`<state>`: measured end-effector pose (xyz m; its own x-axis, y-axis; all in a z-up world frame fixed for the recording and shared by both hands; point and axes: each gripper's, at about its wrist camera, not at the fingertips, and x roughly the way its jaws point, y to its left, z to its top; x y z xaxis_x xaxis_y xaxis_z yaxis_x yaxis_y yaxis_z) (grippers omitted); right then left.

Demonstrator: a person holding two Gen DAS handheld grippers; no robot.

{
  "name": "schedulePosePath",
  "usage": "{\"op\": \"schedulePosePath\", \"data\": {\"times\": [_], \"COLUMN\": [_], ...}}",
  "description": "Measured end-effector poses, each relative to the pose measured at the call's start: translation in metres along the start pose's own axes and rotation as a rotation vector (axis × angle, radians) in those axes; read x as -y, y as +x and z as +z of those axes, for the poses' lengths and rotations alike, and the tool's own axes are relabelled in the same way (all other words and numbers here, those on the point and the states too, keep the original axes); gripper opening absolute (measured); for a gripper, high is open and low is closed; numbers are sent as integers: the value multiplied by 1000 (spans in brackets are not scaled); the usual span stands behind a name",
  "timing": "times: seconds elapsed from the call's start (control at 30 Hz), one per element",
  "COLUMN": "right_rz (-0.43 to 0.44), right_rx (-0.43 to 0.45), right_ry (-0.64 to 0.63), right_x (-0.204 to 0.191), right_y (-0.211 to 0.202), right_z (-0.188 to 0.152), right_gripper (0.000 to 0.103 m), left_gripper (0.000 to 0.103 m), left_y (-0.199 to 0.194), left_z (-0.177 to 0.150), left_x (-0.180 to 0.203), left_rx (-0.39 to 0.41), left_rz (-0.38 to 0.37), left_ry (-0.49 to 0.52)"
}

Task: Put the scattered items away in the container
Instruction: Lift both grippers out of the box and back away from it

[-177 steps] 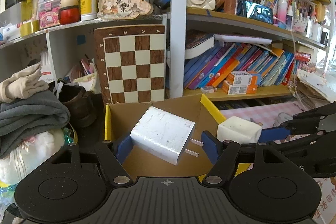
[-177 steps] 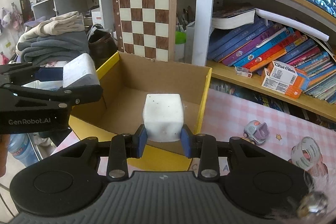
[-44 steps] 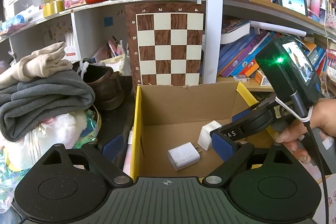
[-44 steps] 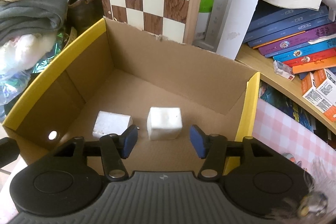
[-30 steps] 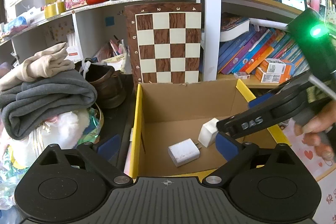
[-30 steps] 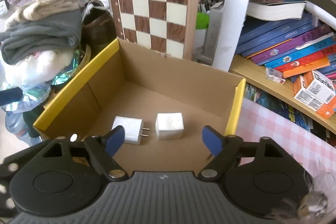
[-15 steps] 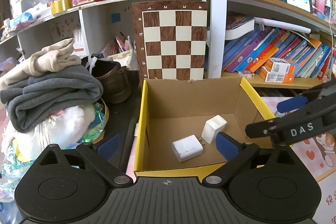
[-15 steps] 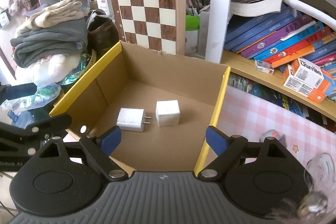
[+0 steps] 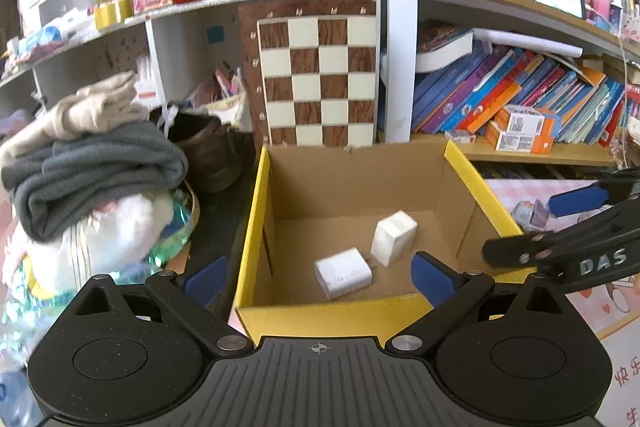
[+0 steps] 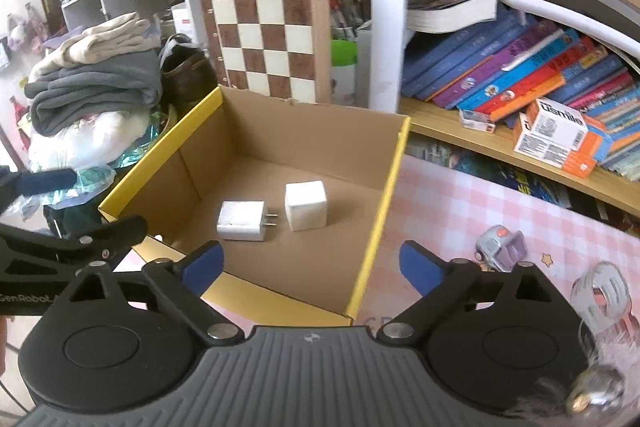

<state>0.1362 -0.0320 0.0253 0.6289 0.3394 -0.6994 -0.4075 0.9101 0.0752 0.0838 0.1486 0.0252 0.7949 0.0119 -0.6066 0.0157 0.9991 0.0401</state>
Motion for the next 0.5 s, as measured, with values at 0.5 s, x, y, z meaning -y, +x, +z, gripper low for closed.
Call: {"op": "schedulePosePath", "data": {"times": [0.5], "right_rz": [-30], "right_rx": [29], "right_ry": [25], "right_x": [25], "right_y": [-20], "right_z": [-28], "right_gripper": [102], "left_gripper": [100], "left_y": [-6], "left_z": [-6], "left_x": [26], "left_rx": [-25], "left_rz": [57], "left_ry": [-17]}}
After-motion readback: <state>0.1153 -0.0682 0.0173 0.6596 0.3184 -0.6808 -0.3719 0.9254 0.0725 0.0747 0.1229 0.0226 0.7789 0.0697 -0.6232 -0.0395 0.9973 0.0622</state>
